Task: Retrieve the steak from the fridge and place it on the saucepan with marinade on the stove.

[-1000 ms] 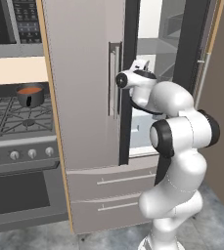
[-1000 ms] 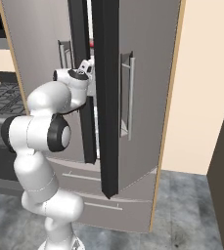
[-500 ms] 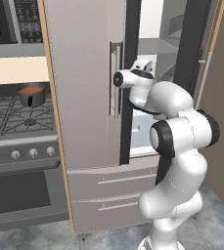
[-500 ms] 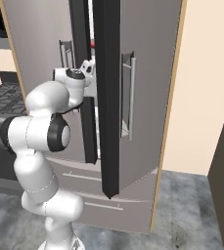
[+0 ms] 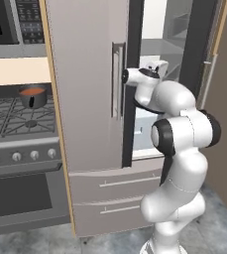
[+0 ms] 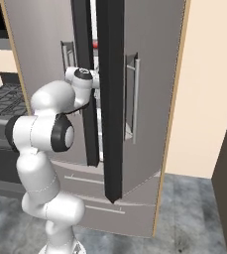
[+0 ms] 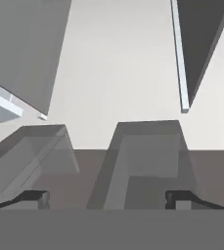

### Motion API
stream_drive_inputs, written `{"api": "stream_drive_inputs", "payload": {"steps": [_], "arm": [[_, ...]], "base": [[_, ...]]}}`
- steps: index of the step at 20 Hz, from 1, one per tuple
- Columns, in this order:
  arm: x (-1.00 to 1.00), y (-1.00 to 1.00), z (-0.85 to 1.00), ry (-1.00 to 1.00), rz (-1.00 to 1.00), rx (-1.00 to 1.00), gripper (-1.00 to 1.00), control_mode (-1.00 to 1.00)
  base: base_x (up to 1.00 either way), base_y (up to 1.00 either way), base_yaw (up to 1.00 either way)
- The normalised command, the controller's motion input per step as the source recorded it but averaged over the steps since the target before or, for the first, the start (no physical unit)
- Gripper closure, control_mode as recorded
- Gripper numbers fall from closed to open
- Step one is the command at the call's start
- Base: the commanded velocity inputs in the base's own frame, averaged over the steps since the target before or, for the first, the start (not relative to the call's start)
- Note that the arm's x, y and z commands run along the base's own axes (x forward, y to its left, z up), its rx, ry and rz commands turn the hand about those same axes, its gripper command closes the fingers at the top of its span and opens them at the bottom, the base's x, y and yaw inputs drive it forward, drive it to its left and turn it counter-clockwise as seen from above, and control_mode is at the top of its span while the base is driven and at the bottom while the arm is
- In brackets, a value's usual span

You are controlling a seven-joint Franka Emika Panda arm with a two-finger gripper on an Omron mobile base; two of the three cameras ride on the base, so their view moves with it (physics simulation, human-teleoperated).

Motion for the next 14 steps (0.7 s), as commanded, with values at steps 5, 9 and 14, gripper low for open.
{"api": "stream_drive_inputs", "payload": {"steps": [5, 9, 14], "arm": [[-0.58, -1.00, -0.15, 0.07, -0.33, 0.00, -1.00, -1.00], [-0.74, -1.00, -0.11, 0.06, -0.32, 0.03, -1.00, -1.00], [-0.78, -1.00, -0.14, 0.01, -0.27, 0.07, -1.00, -1.00]], "base": [[0.00, 0.00, 0.00], [0.00, 0.00, 0.00], [0.00, 0.00, 0.00]]}}
